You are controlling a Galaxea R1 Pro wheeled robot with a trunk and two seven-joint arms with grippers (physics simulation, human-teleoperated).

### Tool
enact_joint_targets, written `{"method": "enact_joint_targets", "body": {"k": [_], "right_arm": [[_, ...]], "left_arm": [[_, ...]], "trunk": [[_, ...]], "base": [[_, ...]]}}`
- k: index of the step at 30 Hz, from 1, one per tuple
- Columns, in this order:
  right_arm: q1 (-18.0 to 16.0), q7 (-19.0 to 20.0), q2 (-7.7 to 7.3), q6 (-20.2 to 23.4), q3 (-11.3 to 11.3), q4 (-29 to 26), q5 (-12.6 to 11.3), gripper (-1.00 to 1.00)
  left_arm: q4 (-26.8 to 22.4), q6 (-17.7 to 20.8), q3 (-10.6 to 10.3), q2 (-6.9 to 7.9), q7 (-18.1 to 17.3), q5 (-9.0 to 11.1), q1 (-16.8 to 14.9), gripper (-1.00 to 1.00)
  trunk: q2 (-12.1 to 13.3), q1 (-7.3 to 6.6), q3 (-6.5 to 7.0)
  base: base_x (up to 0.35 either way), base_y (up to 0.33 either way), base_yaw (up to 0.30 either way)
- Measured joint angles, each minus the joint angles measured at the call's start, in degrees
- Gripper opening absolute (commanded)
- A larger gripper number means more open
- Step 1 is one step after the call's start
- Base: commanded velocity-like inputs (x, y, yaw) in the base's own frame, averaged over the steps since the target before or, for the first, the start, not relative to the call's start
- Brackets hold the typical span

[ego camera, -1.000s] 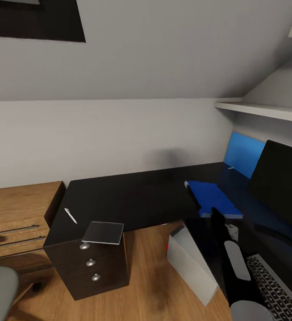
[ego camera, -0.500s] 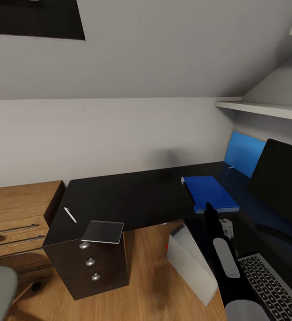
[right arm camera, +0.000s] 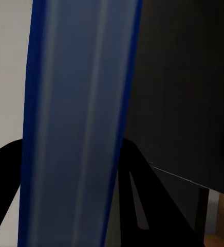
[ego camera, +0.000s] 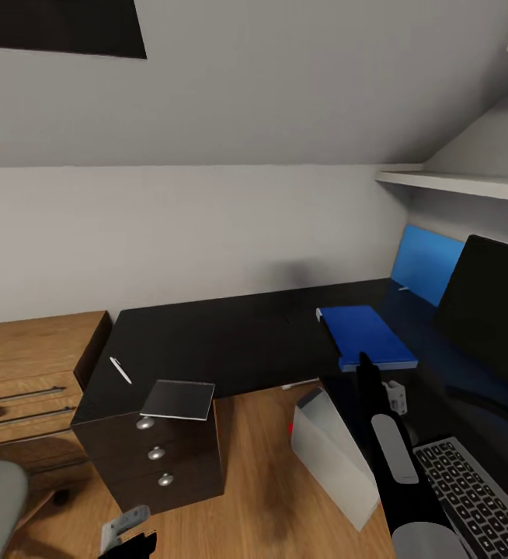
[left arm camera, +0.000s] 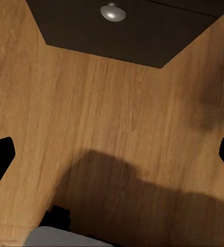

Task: In the bedroom, organize the workspace by keeping the computer under the desk, ensuring the monitor is on the desk, placing the keyboard on the desk next to the monitor, placing the mouse on the desk next to the keyboard, moving the folder from the swivel chair onto the desk next to the mouse, stacking the notebook on top of the folder with the pen on top of the notebook, and positioning the swivel chair next to the desk.

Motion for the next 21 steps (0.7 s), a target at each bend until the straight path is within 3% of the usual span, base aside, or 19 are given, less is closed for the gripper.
{"method": "enact_joint_targets", "body": {"k": [1,7,11,21], "right_arm": [[0.0,0.0,0.01,0.0,0.0,0.0,-0.1,-1.0],[0.0,0.0,-0.05,0.1,-0.2,0.0,-0.4,-1.0],[0.0,0.0,-0.04,0.1,-0.2,0.0,-0.4,-1.0],[0.0,0.0,-0.07,0.0,0.1,0.0,-0.4,-1.0]], "left_arm": [[1.3,-0.1,0.0,0.06,0.0,0.0,0.1,1.0],[5.6,-10.7,0.1,0.5,0.1,-0.2,0.3,1.0],[8.1,-15.0,0.0,0.57,0.1,-0.4,0.3,1.0],[8.8,-16.1,0.0,0.59,0.2,-0.3,0.3,1.0]], "trunk": [[-0.4,0.22,-0.18],[-2.8,1.54,-1.26],[-4.4,2.42,-1.98],[-8.4,4.61,-3.77]], "base": [[0.0,0.0,0.0],[0.0,0.0,0.0],[0.0,0.0,0.0],[0.0,0.0,0.0]]}}
